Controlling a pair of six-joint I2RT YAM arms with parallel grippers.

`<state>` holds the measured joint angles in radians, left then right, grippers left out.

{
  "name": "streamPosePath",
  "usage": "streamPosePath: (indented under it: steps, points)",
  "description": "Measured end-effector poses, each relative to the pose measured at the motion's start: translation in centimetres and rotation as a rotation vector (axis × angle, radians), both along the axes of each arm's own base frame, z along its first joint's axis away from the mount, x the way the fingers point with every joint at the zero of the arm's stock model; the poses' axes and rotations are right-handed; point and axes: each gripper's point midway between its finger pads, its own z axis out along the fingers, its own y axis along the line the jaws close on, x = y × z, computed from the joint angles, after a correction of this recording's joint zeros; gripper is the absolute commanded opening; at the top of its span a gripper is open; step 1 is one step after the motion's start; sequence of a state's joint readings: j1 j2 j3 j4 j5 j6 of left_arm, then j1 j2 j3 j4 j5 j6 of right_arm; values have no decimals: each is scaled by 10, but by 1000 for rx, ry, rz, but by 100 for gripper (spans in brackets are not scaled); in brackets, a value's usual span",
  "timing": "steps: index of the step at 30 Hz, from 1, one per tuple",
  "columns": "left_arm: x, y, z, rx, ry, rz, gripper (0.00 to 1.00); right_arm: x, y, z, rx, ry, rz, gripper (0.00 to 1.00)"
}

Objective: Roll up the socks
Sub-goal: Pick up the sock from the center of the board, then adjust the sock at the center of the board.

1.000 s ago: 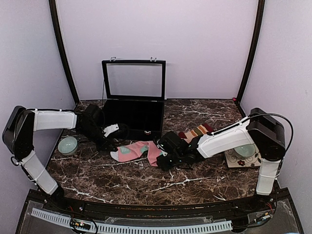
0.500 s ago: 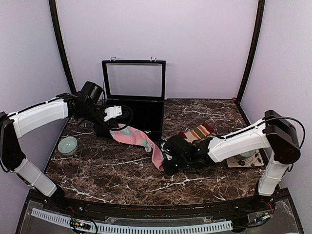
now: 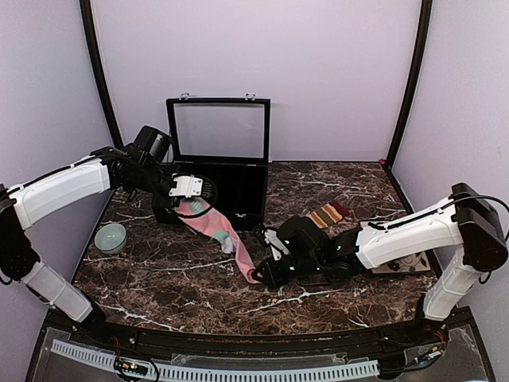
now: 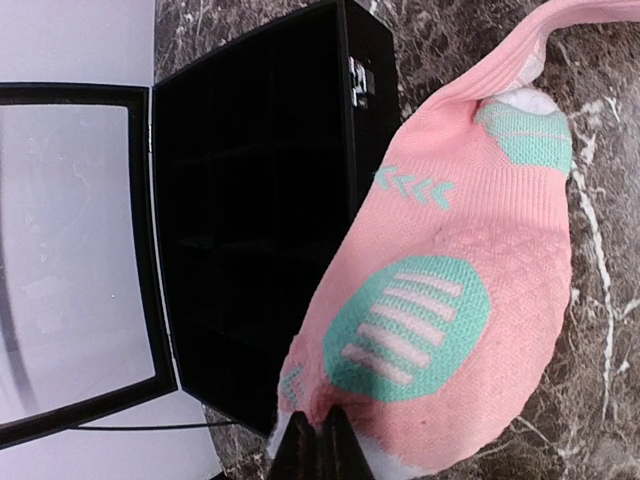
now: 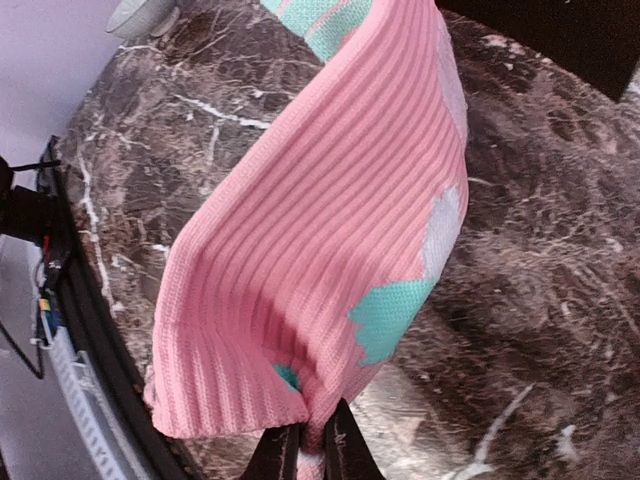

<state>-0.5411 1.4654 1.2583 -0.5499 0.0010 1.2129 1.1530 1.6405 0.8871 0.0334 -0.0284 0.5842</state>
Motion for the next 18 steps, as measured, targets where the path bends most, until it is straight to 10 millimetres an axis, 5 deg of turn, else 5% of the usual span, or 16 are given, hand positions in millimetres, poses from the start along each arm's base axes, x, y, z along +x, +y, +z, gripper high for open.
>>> streamPosePath:
  steps: [4, 9, 18]
  points:
    - [-13, 13, -4, 69, 41, -7, 0, -14, 17, 10, 104, 92, 45, 18]
    - [-49, 31, -8, 152, 122, -47, 0, -20, 25, 2, 150, 183, 26, 57]
    - [-75, 32, -38, 325, 213, -130, 0, -8, -20, -42, -65, 195, -172, 80]
